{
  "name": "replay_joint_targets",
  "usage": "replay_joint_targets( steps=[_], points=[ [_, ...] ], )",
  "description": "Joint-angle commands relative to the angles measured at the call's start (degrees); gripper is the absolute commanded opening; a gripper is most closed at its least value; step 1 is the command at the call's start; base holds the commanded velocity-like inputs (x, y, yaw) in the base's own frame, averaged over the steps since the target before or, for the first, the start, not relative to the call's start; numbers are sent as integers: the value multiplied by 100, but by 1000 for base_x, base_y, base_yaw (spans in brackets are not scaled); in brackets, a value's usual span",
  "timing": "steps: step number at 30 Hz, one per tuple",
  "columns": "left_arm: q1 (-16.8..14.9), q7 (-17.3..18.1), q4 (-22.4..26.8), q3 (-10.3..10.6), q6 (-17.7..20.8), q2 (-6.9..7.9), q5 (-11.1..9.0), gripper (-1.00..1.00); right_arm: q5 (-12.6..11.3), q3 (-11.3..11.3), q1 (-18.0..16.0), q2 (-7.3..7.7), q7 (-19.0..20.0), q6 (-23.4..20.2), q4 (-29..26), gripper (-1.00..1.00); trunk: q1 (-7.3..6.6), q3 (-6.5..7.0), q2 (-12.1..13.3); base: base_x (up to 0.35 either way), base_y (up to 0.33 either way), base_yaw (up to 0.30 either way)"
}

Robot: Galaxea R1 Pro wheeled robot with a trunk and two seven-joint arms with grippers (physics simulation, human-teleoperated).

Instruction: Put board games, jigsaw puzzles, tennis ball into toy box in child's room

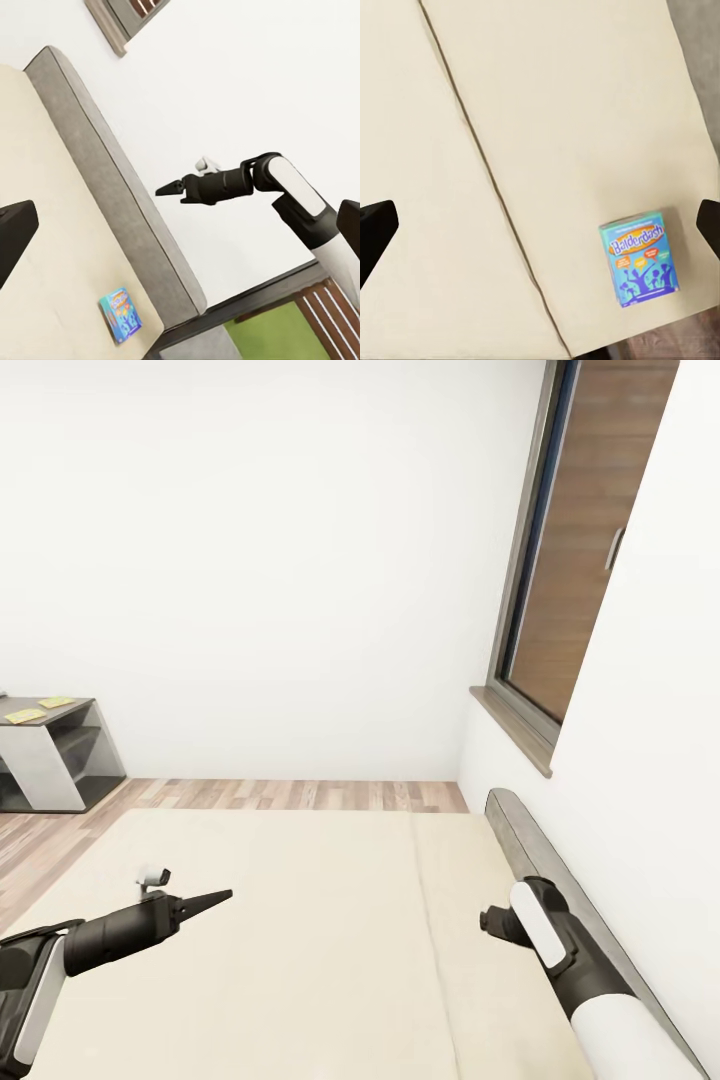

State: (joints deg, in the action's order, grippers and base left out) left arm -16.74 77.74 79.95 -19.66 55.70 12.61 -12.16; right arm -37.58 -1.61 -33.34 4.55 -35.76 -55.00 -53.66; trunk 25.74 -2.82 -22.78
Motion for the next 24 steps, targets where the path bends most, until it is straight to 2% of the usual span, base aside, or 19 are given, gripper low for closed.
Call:
replay_joint_targets(
  steps=[1,5,14,18,24],
  points=[
    [-5,11,3,-1,55,0,-11,100,-55,-16,-6,1,-56,-30,-1,100,4,-14,-13,0,0,0],
    [-5,0,13,13,46,-24,-7,100,-56,-18,-12,-48,-49,-113,91,100,4,-14,-13,0,0,0],
    [-5,5,21,32,46,-45,-6,100,-49,-29,79,12,-12,-91,164,100,4,-14,-13,0,0,0],
    [-5,7,21,22,51,-41,0,100,-13,-33,135,71,16,263,230,100,4,-14,-13,0,0,0],
    [7,4,-116,33,19,-20,6,100,3,-75,654,237,75,1129,271,100,4,-14,-13,0,0,0]
  ],
)
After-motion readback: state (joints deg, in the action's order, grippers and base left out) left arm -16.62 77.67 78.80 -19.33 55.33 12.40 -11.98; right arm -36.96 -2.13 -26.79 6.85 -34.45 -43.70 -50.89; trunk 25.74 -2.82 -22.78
